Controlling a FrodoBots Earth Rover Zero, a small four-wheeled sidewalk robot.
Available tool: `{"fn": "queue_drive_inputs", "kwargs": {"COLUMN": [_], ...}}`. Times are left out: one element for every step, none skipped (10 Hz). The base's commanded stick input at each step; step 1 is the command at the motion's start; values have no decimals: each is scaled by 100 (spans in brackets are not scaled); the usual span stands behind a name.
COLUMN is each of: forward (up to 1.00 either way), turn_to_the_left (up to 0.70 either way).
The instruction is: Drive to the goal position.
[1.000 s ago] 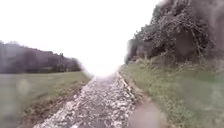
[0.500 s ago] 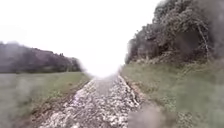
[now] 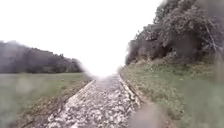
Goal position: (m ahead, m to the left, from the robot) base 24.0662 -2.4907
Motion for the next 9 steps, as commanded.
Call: {"fn": "queue_drive_inputs", "kwargs": {"forward": [85,85,85,85,85,85,85,85,85], "turn_to_the_left": [0,0,0,0,0,0,0,0,0]}}
